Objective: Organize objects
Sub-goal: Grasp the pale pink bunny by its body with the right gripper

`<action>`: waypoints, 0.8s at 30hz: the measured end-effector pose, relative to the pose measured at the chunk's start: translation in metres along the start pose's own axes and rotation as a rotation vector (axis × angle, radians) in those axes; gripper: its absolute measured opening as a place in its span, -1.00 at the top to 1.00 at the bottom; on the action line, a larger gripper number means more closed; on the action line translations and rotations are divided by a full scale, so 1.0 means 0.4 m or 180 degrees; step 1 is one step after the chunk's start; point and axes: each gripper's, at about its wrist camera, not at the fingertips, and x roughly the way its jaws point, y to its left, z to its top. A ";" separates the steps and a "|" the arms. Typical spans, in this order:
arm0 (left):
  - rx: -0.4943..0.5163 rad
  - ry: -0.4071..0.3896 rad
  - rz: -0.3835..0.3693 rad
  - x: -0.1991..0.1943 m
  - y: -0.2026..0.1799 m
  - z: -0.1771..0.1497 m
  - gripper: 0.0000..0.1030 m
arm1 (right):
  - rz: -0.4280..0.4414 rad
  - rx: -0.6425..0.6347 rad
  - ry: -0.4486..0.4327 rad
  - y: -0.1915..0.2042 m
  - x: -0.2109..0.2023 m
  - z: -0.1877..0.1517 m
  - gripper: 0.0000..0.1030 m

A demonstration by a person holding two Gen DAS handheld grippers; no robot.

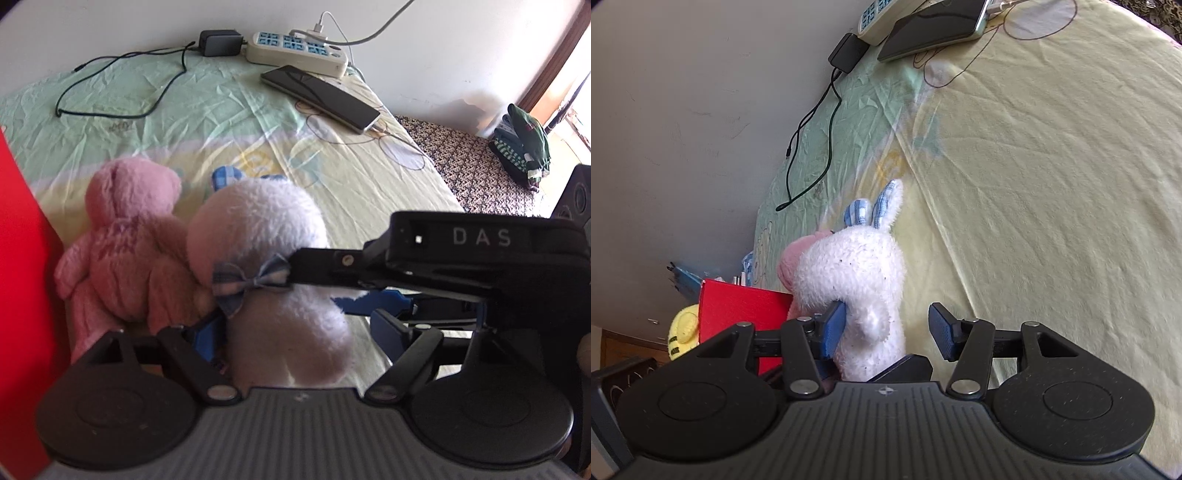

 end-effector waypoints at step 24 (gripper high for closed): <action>0.0012 -0.0094 -0.0138 -0.041 -0.015 -0.031 -0.76 | 0.0117 -0.0204 -0.0005 0.011 -0.047 -0.036 0.35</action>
